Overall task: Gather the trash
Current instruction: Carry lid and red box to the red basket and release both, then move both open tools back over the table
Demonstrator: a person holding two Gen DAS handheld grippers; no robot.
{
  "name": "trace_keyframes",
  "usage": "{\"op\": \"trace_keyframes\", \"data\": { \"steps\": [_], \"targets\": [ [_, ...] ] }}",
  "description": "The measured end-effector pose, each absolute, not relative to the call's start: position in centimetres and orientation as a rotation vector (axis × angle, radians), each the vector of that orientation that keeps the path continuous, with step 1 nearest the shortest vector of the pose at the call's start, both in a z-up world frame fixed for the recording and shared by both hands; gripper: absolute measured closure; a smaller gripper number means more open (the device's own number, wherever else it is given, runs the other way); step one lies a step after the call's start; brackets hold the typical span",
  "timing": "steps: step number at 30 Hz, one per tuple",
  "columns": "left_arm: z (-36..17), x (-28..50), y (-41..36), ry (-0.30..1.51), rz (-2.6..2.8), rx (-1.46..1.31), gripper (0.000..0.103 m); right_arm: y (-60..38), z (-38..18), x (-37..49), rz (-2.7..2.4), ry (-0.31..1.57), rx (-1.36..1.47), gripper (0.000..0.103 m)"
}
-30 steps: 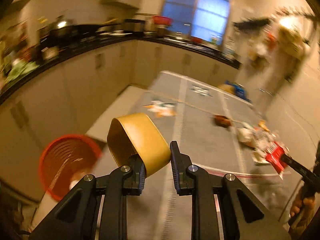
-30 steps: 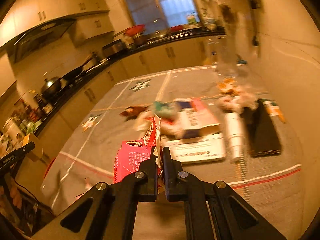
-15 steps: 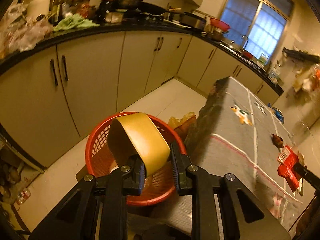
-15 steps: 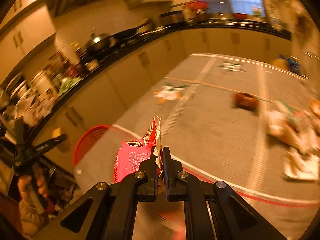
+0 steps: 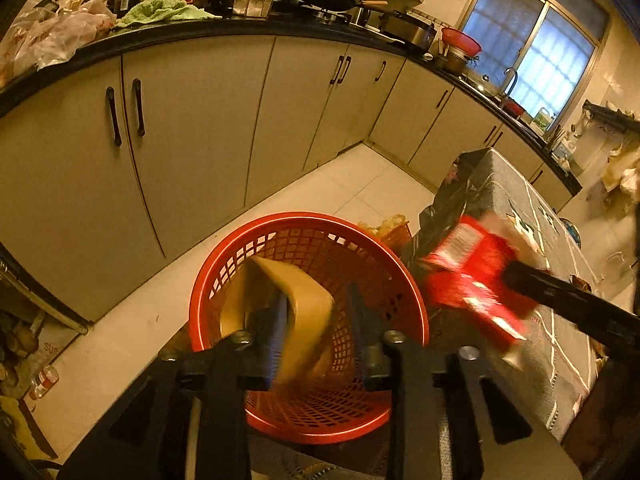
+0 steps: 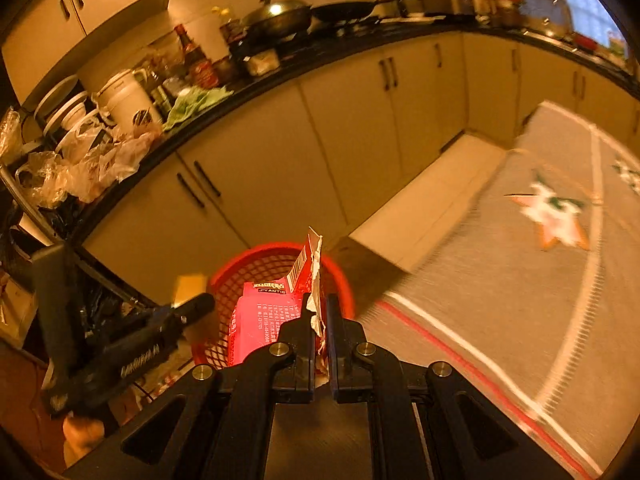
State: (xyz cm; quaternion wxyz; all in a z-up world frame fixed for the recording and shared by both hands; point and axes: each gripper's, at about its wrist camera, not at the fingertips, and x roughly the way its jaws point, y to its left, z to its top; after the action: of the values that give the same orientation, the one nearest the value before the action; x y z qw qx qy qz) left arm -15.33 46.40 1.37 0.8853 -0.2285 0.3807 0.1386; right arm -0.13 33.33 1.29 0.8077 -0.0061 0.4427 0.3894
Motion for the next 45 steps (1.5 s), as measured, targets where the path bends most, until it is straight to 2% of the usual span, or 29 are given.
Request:
{"op": "trace_keyframes", "data": {
  "steps": [2,5,10,17,20,29,45],
  "targets": [
    [1.6,-15.7,46.4,0.776,0.284,-0.480,0.055,34.2,0.4,0.4,0.842,0.975,0.004,0.092],
    [2.0,-16.1,46.1,0.759,0.286,-0.470,0.051,34.2,-0.3,0.6,0.844,0.989,0.024,0.079],
    [2.9,-16.9,45.2,0.752,0.308,-0.436,0.046,32.2,0.2,0.6,0.816,0.979,0.050,0.077],
    [4.3,-18.7,42.8,0.748,0.439,-0.307,0.036,26.4,2.1,-1.4,0.748,0.909,0.072,0.063],
    [5.0,-19.5,41.2,0.739,0.515,-0.226,0.035,23.8,2.6,-2.6,0.717,0.890,0.091,0.059],
    [6.1,-20.6,36.0,0.743,0.560,-0.076,0.032,16.7,2.9,-7.0,0.612,0.837,0.092,0.055],
    [8.2,-20.2,29.1,0.740,0.507,0.020,0.029,6.8,3.1,-10.5,0.489,0.793,0.197,0.048]
  ]
}}
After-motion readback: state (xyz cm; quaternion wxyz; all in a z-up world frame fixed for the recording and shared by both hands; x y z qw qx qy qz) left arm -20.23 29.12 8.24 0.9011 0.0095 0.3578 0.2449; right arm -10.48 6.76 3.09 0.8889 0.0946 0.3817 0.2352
